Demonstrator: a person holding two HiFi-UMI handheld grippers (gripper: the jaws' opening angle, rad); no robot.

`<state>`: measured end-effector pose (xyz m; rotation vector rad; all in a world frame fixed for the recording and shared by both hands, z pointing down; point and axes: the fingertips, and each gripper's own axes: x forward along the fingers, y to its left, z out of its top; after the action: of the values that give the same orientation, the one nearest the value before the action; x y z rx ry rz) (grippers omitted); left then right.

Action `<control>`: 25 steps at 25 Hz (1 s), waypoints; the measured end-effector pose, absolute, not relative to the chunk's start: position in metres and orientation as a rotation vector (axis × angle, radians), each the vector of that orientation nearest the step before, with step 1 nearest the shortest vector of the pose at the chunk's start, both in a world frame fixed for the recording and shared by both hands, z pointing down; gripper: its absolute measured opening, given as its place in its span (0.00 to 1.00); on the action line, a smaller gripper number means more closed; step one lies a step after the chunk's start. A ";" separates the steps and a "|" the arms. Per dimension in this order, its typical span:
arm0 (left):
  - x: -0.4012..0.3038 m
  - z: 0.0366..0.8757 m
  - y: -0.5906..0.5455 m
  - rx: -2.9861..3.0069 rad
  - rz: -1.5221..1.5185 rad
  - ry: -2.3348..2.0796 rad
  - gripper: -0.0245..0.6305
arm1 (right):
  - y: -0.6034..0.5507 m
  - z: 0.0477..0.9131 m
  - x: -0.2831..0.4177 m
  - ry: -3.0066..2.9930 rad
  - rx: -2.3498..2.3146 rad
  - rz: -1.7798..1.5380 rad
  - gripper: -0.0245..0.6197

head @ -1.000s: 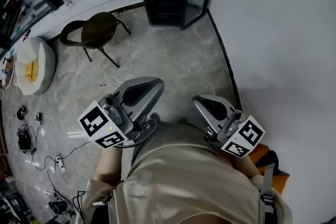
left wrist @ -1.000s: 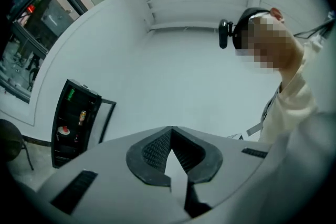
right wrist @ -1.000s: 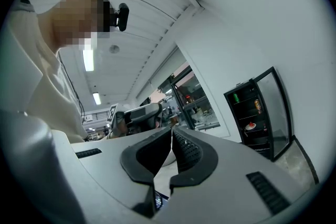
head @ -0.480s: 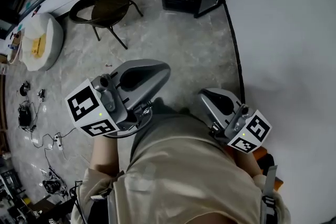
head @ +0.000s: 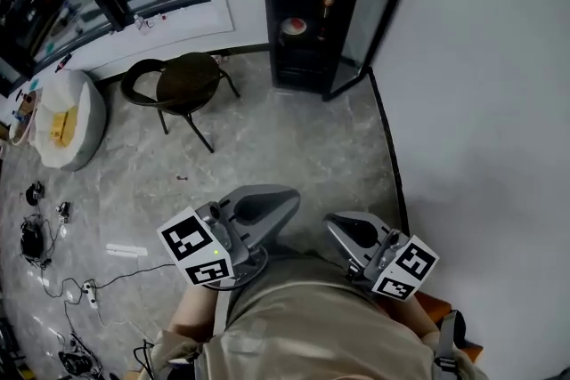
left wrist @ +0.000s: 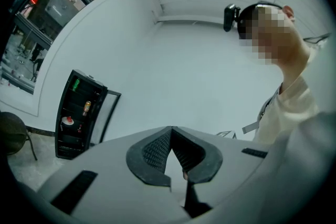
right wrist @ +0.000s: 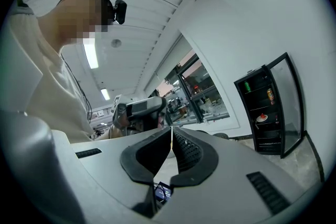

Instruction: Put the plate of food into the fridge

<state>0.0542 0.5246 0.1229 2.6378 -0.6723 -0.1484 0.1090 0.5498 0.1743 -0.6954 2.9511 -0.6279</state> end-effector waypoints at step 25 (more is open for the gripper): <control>-0.059 0.146 0.429 2.630 -0.170 -0.607 0.05 | 0.447 0.181 -0.022 3.099 -0.761 -0.650 0.07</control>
<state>-0.0587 0.4286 0.1465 2.6296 -0.6073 -0.1705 -0.0217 0.4468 0.1812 -0.7614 3.0992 -0.6504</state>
